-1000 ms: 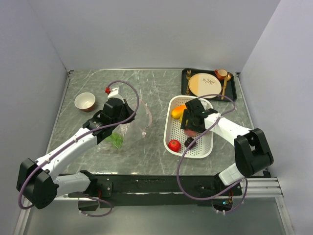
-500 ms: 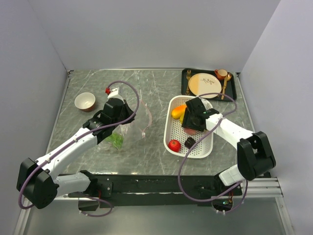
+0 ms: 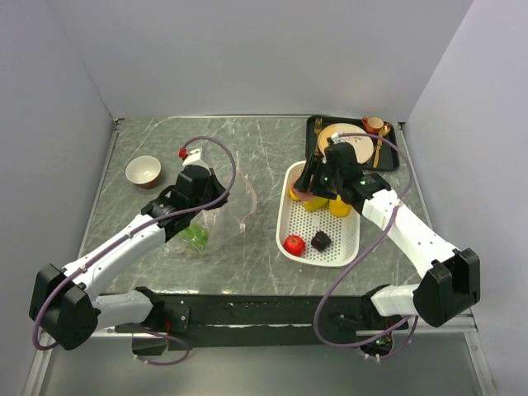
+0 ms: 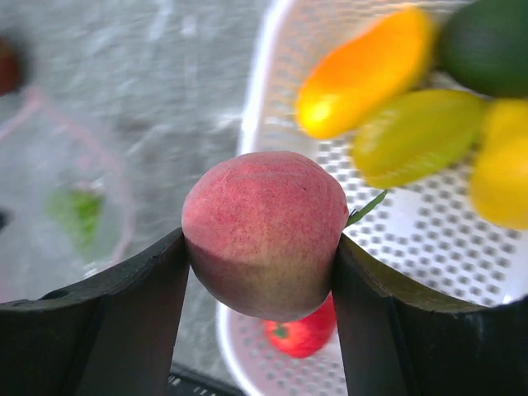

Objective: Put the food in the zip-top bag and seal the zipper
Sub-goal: Place the fake fruit in the zipper food storage bag.

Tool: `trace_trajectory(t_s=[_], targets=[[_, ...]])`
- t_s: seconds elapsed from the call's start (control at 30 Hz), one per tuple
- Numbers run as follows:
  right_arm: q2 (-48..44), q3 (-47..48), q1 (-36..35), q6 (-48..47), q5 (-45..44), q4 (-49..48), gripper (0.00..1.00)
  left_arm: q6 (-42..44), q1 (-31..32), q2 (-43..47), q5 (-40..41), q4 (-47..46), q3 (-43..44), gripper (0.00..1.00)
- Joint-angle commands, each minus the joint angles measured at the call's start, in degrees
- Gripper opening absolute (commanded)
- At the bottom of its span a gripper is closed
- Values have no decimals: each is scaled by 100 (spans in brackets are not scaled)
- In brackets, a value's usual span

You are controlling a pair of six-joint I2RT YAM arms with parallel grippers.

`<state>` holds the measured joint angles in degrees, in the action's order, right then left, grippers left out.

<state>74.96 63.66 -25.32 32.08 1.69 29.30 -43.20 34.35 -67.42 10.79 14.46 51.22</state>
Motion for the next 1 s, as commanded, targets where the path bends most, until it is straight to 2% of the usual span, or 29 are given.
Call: trace_trajectory(t_s=[0.0, 0.13, 0.37, 0.63, 0.77, 0.97], targets=[[71, 437, -227, -17, 1016, -494, 31, -57, 28, 9, -24, -136, 195, 1], [308, 604, -412, 62, 1622, -785, 31, -92, 37, -26, -226, -268, 222, 1], [782, 832, -764, 141, 2045, -1049, 31, -162, 151, 9, -270, -338, 239, 1], [1187, 947, -1036, 88, 2090, -1076, 31, -223, 344, 27, -357, -374, 344, 1], [1442, 1140, -1185, 1, 1993, -927, 31, -338, 353, 115, -613, -725, 353, 1], [1679, 1236, -1335, -61, 1870, -856, 33, -198, 380, 44, -490, -479, 643, 1]])
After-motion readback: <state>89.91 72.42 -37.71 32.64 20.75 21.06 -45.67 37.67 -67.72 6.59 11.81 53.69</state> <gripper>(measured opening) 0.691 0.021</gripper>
